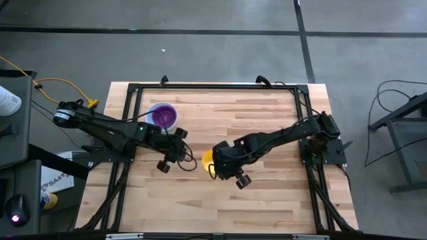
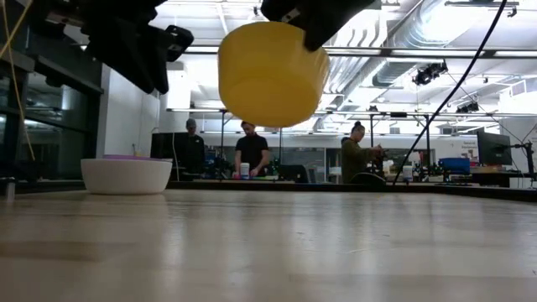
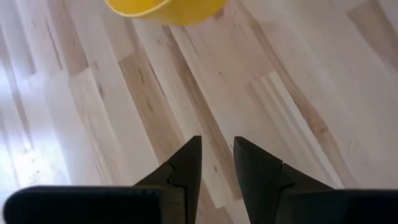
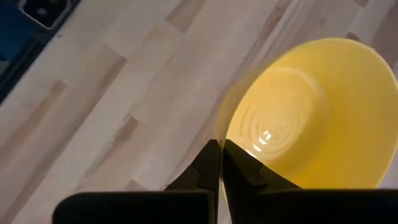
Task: Nest bowls inside each other
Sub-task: Stack the yellow bowl on top of the violet bowl
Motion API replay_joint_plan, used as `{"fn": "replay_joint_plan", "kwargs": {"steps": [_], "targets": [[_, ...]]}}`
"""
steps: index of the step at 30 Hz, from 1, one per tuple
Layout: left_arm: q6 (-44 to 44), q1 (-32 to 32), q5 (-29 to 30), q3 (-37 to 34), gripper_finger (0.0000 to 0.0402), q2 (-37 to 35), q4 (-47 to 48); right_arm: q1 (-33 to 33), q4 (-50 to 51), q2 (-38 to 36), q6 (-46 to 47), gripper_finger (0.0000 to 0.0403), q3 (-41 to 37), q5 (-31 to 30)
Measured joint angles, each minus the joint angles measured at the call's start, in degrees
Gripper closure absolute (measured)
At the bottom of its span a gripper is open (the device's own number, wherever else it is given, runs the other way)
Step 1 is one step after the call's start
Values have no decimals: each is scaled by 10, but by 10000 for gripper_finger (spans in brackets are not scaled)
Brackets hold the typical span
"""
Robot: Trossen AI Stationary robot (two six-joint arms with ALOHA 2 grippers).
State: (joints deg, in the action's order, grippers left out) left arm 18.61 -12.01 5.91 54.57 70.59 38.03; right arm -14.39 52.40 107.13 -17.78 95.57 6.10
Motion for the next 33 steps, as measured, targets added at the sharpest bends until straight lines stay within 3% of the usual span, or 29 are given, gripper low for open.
{"fn": "replay_joint_plan", "kwargs": {"steps": [17,33], "targets": [[138,0,-1,0,309,0,-82,0,-47,5,12,400,0,37],[248,0,-105,0,309,0,-130,1,-63,17,9,400,0,64]]}}
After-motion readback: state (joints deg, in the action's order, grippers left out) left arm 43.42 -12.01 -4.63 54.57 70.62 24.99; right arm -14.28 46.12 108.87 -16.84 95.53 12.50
